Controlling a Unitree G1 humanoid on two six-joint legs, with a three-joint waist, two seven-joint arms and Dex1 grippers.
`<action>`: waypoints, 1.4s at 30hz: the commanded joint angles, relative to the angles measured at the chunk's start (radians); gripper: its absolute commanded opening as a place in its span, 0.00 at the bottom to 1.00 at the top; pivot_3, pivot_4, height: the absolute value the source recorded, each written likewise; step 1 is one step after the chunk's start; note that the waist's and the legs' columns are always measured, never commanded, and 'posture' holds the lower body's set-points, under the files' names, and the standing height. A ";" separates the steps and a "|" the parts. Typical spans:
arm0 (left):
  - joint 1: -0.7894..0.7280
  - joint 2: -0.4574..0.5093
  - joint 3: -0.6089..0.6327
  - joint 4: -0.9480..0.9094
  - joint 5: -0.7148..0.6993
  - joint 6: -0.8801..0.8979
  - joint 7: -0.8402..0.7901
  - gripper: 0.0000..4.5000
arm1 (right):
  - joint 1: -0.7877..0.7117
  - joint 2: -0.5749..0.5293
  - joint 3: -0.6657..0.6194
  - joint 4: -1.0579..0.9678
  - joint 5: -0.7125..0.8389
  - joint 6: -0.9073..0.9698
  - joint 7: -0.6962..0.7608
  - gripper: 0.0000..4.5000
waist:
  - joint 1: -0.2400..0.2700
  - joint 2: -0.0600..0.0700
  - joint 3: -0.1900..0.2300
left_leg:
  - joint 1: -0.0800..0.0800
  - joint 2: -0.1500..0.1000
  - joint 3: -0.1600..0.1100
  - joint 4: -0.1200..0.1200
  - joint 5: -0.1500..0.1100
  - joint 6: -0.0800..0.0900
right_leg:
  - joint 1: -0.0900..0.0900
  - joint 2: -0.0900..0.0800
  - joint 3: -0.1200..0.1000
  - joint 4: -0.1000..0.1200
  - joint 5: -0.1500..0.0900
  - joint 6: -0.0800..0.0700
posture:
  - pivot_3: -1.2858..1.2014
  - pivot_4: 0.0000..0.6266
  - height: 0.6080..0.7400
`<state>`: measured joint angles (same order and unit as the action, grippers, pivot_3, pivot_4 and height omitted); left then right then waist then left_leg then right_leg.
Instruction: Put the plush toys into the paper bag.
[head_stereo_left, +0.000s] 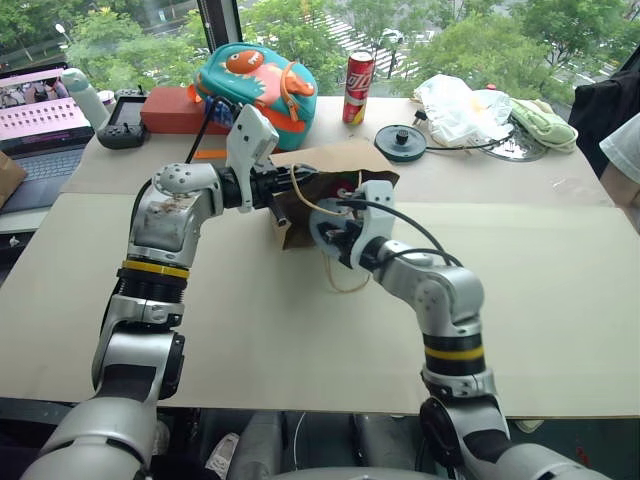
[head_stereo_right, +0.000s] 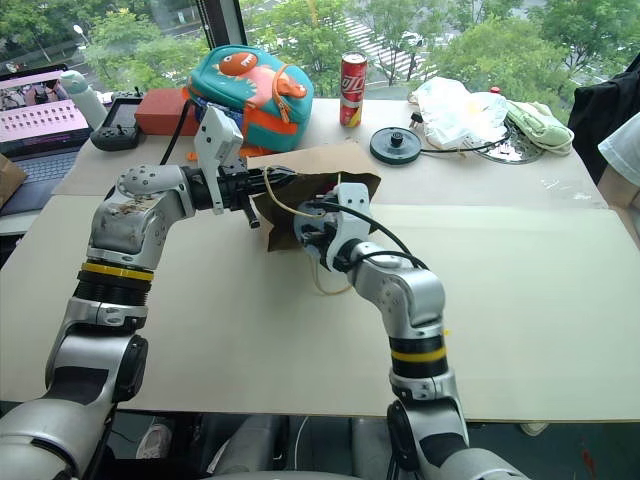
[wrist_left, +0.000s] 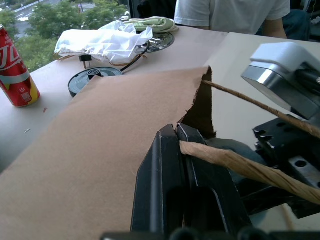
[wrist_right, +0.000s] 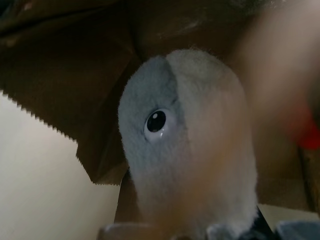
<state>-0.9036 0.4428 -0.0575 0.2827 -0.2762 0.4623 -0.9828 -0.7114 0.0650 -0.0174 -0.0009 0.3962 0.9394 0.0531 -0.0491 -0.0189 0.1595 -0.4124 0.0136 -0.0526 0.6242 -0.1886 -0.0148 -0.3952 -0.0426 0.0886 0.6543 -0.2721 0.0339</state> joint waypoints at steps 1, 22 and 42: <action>-0.016 0.000 0.000 -0.055 -0.017 0.002 -0.010 0.00 | -0.100 0.042 -0.020 0.132 -0.039 -0.118 -0.028 0.10 | -0.001 0.000 0.000 | 0.000 0.000 0.000 0.000 0.000 0.000 | -0.001 0.000 0.000 0.001 0.000 0.000 | 0.52 0.24 0.99; 0.008 0.015 0.000 -0.057 -0.011 -0.010 -0.030 0.00 | -0.068 -0.053 0.041 -0.074 -0.023 0.013 0.022 0.10 | -0.021 0.000 0.000 | -0.002 0.001 0.000 -0.001 0.000 0.000 | -0.008 0.000 -0.001 0.008 0.000 0.000 | 0.52 0.24 0.99; 0.005 -0.003 -0.002 -0.058 -0.058 0.013 -0.074 0.00 | 0.017 -0.020 0.044 -0.281 -0.012 0.188 -0.022 0.10 | -0.019 0.000 0.000 | -0.003 0.001 0.001 0.000 0.000 0.000 | -0.008 0.000 -0.001 0.008 0.000 0.000 | 0.52 0.24 0.99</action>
<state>-0.8813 0.4389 -0.0639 0.2529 -0.3157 0.4673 -1.0519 -0.6664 0.0397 0.0254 -0.2772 0.3944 1.1632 0.0344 -0.0686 -0.0184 0.1594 -0.4151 0.0142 -0.0519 0.6242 -0.1884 -0.0148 -0.4030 -0.0425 0.0875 0.6619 -0.2721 0.0338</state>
